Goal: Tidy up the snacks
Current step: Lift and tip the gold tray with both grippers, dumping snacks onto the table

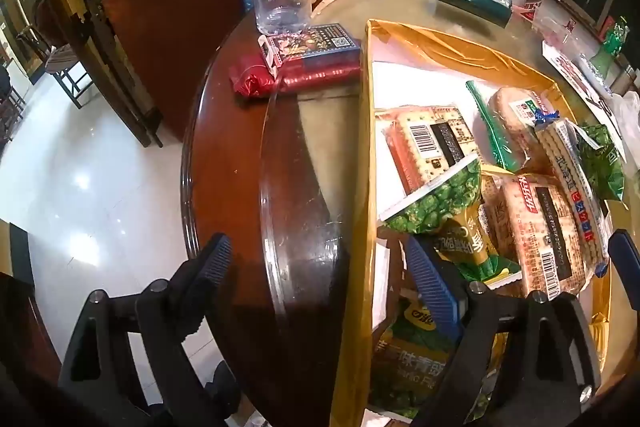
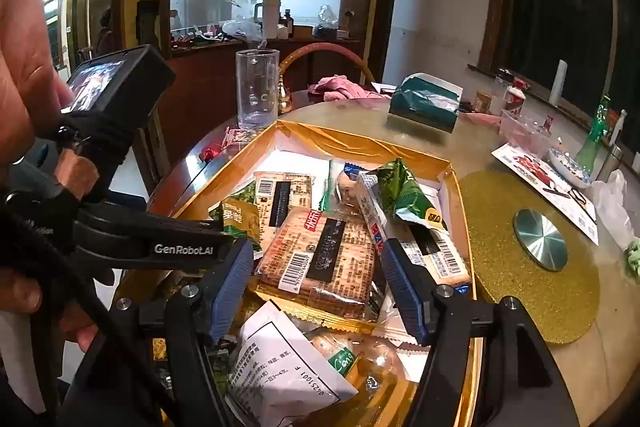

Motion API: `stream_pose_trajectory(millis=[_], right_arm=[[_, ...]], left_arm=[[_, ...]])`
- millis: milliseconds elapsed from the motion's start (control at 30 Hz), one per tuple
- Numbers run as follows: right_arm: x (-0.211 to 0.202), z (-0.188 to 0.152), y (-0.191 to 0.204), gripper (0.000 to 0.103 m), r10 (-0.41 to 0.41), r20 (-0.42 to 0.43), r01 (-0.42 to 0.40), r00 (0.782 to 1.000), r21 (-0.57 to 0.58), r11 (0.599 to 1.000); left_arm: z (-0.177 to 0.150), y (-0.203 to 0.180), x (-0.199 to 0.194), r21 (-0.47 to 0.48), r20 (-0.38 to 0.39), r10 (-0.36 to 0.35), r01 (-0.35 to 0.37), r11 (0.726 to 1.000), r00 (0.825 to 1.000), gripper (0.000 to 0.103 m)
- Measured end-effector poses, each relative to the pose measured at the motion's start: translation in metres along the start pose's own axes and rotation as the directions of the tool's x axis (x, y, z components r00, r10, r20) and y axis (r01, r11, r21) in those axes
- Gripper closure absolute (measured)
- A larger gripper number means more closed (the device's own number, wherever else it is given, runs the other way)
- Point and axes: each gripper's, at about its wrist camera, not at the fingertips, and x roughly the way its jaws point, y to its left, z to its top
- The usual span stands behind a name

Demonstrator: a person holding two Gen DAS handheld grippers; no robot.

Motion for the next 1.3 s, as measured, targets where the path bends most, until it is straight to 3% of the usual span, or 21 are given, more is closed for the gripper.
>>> stream_pose_trajectory(millis=[133, 233, 300, 400, 533, 633, 700, 933, 1100, 1200, 1300], right_arm=[[0.001, 0.003, 0.003, 0.036, 0.018, -0.005, -0.018, 1.000, 0.009, 1.000], [-0.006, -0.001, 0.006, 0.036, -0.010, 0.017, 0.010, 1.000, -0.002, 1.000], [-0.007, -0.001, 0.004, 0.036, -0.050, 0.030, 0.050, 0.998, -0.002, 0.999], [-0.010, -0.002, -0.005, 0.036, -0.042, 0.055, 0.040, 0.998, 0.048, 0.998], [-0.009, -0.001, -0.015, 0.036, -0.040, 0.060, 0.035, 0.997, 0.086, 0.996], [-0.006, -0.002, -0.018, 0.036, -0.044, 0.055, 0.039, 0.998, 0.085, 0.996], [-0.004, -0.001, -0.020, 0.036, -0.053, 0.051, 0.049, 0.997, 0.086, 0.995], [-0.007, -0.003, -0.020, 0.036, -0.057, 0.077, 0.051, 0.995, 0.084, 0.995], [-0.020, -0.002, -0.018, 0.036, -0.072, 0.165, 0.067, 0.984, 0.032, 0.997], [-0.031, 0.000, -0.032, 0.036, -0.046, 0.231, 0.030, 0.972, 0.073, 0.997], [-0.037, 0.003, -0.062, 0.036, 0.007, 0.264, -0.058, 0.964, 0.186, 0.981]], left_arm=[[-0.006, 0.002, -0.006, 0.011, 0.028, 0.004, -0.004, 1.000, 1.000, 0.014], [-0.011, 0.001, -0.018, 0.004, 0.060, -0.052, 0.052, 0.999, 0.997, 0.014], [0.012, -0.013, -0.019, -0.042, 0.058, -0.034, 0.036, 0.998, 0.998, 0.014], [0.017, -0.024, -0.028, 0.002, 0.113, -0.019, 0.018, 1.000, 0.993, 0.014], [0.019, -0.034, -0.020, 0.038, 0.105, -0.008, 0.004, 0.999, 0.994, 0.014], [0.014, -0.041, -0.006, 0.076, 0.039, 0.026, -0.029, 0.997, 0.999, 0.014], [0.014, -0.038, 0.003, 0.055, -0.003, 0.019, -0.019, 0.998, 1.000, 0.014], [0.018, -0.029, 0.000, -0.013, 0.007, -0.006, 0.006, 1.000, 1.000, 0.014], [0.021, -0.017, -0.036, -0.096, 0.060, -0.078, 0.083, 0.992, 0.995, 0.014], [0.028, -0.016, -0.064, -0.135, 0.120, -0.122, 0.138, 0.981, 0.985, 0.014], [0.036, -0.025, -0.103, -0.148, 0.205, -0.209, 0.241, 0.959, 0.956, 0.014]])
